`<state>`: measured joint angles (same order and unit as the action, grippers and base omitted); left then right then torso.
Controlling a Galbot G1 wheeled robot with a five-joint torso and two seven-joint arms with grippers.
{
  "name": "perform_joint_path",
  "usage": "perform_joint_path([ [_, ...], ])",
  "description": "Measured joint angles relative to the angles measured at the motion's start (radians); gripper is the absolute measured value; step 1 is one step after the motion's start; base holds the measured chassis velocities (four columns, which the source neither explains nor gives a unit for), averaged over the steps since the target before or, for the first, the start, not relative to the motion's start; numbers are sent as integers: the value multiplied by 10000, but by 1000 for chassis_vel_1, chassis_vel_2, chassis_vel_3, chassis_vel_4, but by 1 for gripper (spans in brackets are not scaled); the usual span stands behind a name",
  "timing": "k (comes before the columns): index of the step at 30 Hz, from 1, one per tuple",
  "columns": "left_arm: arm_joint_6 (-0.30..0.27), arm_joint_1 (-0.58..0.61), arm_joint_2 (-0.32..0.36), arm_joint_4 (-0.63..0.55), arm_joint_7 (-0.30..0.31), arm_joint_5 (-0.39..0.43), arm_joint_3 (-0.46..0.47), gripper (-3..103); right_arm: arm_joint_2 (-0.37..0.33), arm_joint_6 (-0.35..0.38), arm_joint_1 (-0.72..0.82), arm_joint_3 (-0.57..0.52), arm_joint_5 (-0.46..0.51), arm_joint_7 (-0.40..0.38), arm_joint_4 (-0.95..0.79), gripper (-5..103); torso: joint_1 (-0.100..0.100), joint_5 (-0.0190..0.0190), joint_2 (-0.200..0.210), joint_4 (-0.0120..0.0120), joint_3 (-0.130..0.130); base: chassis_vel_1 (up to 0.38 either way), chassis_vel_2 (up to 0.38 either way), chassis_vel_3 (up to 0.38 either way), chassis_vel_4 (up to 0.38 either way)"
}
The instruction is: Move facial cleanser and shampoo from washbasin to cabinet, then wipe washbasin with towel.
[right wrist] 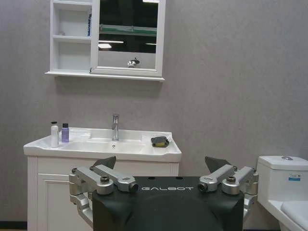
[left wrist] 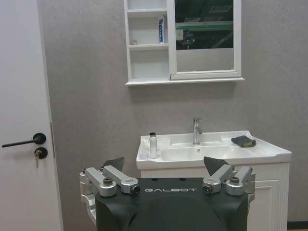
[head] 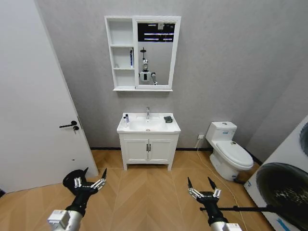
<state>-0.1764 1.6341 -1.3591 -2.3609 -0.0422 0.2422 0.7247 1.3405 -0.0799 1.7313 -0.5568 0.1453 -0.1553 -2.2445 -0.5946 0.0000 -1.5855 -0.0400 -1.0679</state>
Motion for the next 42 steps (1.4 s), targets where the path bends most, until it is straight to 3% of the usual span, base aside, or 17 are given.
perform_joint_path([
  [28,42,31,-103,33,-37,-25,-56,93,47,-132,127,-10,116,71,3,100,2,0,-1,1,0,-2,2,2,-1],
  [42,47,-76,-63,203,-69,-163,-330,93,53,-200,155,64,68,28,-12,100,-2,1,1,2,-1,-172,160,170,-180],
])
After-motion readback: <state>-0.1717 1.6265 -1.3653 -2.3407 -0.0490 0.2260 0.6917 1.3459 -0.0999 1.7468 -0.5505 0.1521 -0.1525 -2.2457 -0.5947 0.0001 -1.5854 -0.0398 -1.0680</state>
